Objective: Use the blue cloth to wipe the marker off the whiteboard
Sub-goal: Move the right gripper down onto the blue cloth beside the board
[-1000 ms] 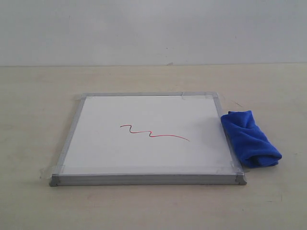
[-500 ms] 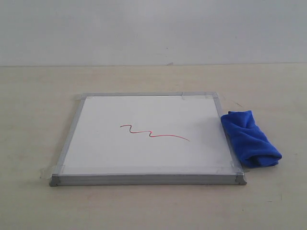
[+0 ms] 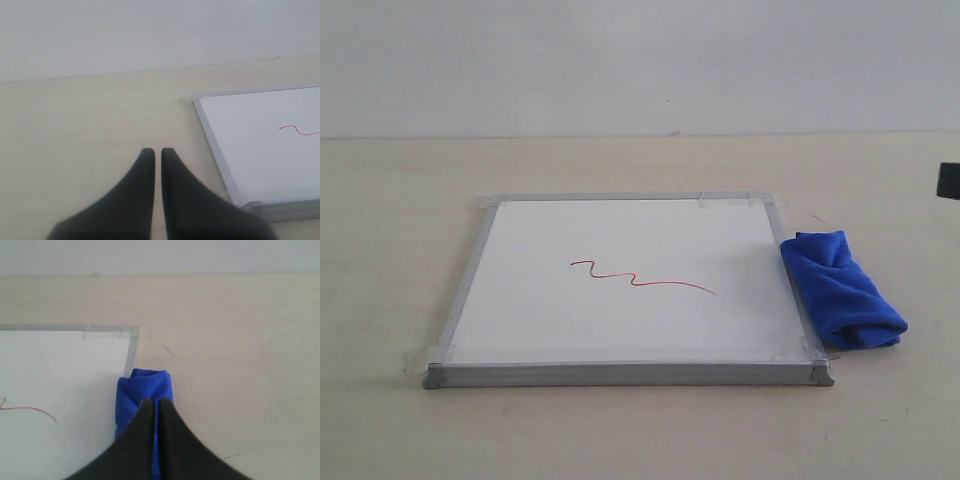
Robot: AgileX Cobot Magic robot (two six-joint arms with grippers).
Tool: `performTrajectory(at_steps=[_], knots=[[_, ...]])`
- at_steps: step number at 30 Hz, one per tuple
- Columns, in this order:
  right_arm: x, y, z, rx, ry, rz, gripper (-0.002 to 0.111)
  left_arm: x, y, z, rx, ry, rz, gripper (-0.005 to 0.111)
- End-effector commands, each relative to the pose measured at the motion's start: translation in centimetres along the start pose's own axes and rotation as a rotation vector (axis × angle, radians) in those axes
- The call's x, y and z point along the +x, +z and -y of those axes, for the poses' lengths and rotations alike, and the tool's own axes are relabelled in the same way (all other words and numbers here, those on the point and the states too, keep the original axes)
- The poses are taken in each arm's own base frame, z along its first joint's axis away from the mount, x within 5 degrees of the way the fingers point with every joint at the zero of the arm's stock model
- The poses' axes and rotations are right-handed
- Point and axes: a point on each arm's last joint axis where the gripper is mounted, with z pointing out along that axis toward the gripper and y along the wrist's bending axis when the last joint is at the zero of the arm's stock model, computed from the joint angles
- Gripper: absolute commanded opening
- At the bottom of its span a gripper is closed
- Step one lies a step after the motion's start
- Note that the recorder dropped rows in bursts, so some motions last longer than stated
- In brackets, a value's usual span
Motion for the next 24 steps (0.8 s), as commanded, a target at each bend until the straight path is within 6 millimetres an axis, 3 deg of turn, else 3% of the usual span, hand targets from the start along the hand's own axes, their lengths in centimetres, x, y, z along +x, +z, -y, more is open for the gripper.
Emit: performTrajectory(at_steps=[1,11,14,18,20,24], knots=[[-2.6,2.4,-0.2,0.005,-0.072,-0.103,0.000,0.1,0.0,0.0,0.006,-0.003,-0.001,0.004],[-8.7,8.2,-0.8,-0.005,-0.153,-0.400,0.003,0.1,0.0,0.0,0.006,-0.003,-0.001,0.004],[-10.1,9.5,-1.1,-0.031,-0.164,-0.459,0.017,0.1,0.0,0.0,0.006,-0.003,-0.001,0.004],[-10.7,11.3,-1.4,-0.055,-0.148,-0.567,0.057,0.1,0.0,0.0,0.006,-0.003,-0.001,0.004],[-10.4,12.0,-1.4,-0.056,-0.144,-0.617,0.069,0.1,0.0,0.0,0.006,-0.003,-0.001,0.004],[-9.0,14.3,-1.3,-0.052,-0.132,-0.688,0.060,0.1,0.0,0.0,0.006,-0.003,-0.001,0.004]])
